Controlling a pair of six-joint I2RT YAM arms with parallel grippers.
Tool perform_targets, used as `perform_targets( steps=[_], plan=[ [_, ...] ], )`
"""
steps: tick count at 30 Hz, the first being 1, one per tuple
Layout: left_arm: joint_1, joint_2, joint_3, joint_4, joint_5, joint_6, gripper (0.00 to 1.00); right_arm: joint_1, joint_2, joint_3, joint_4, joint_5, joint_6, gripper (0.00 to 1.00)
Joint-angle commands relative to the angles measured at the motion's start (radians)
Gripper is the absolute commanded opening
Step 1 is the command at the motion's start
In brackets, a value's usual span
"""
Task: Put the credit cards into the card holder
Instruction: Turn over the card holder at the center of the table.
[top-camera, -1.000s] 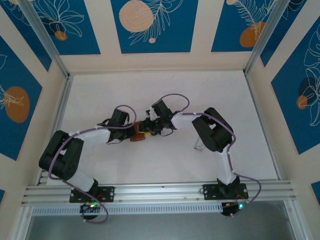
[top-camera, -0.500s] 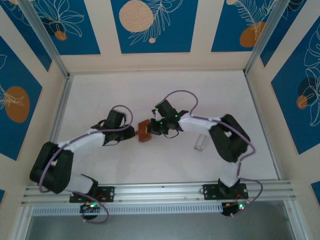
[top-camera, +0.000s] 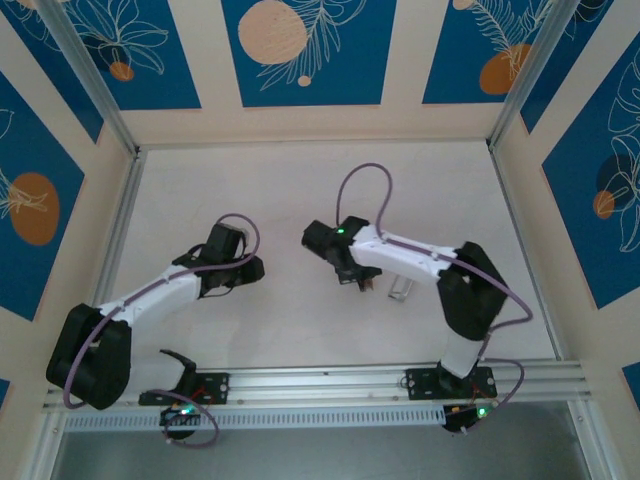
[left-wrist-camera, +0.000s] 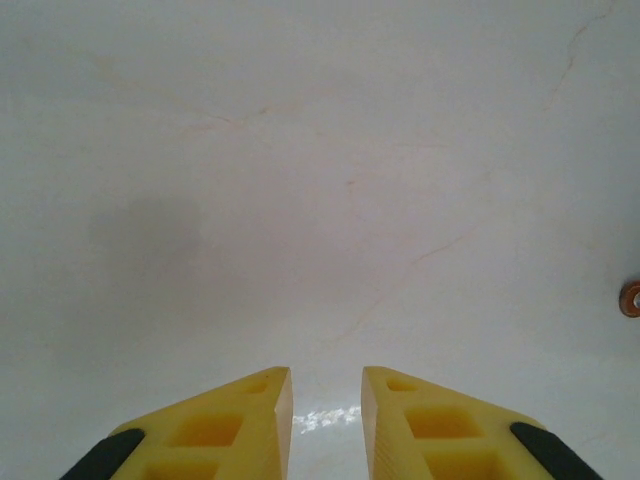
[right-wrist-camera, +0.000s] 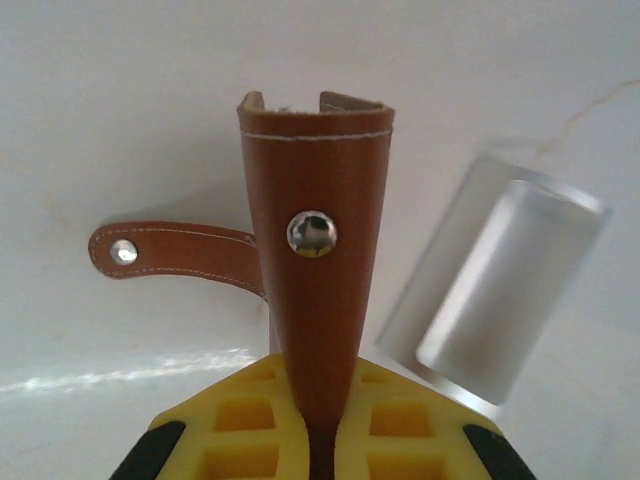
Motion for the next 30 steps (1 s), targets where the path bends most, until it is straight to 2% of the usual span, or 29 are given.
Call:
perform_targets(
  steps=[1,3,6,12,15,19,22,27,29,30],
  plan=[
    [-0.009,-0.038,-0.007,-0.044,-0.020,-0.008,0.25,0.070,0.102,0.117,-0.224,0.198,0.130,0.00],
    [-0.009,-0.053,-0.005,-0.060,-0.027,-0.009,0.24,0.104,0.163,0.187,-0.282,0.228,0.148,0.00],
    [-0.009,-0.075,0.000,-0.078,-0.039,-0.008,0.25,0.110,0.228,0.277,-0.481,0.315,0.300,0.00],
    [-0.009,-0.067,-0.007,-0.066,-0.037,-0.005,0.25,0.110,0.106,0.250,-0.557,0.368,0.377,0.00],
    [-0.009,-0.059,-0.011,-0.046,-0.022,-0.014,0.25,0.116,0.089,0.230,-0.451,0.352,0.270,0.00],
    [-0.009,-0.082,-0.007,-0.058,-0.030,-0.015,0.25,0.131,0.207,0.238,-0.346,0.293,0.203,0.00],
    [-0.008,-0.122,-0.001,-0.086,-0.060,-0.005,0.25,0.154,0.313,0.270,-0.327,0.260,0.210,0.00],
    [-0.006,-0.165,0.013,-0.142,-0.098,0.012,0.25,0.200,0.382,0.302,-0.232,0.200,0.144,0.00],
    [-0.006,-0.199,0.012,-0.161,-0.132,0.014,0.25,0.212,0.391,0.310,-0.186,0.164,0.102,0.03],
    [-0.005,-0.223,0.009,-0.170,-0.151,0.015,0.26,0.221,0.389,0.309,-0.153,0.144,0.076,0.08]
  ],
)
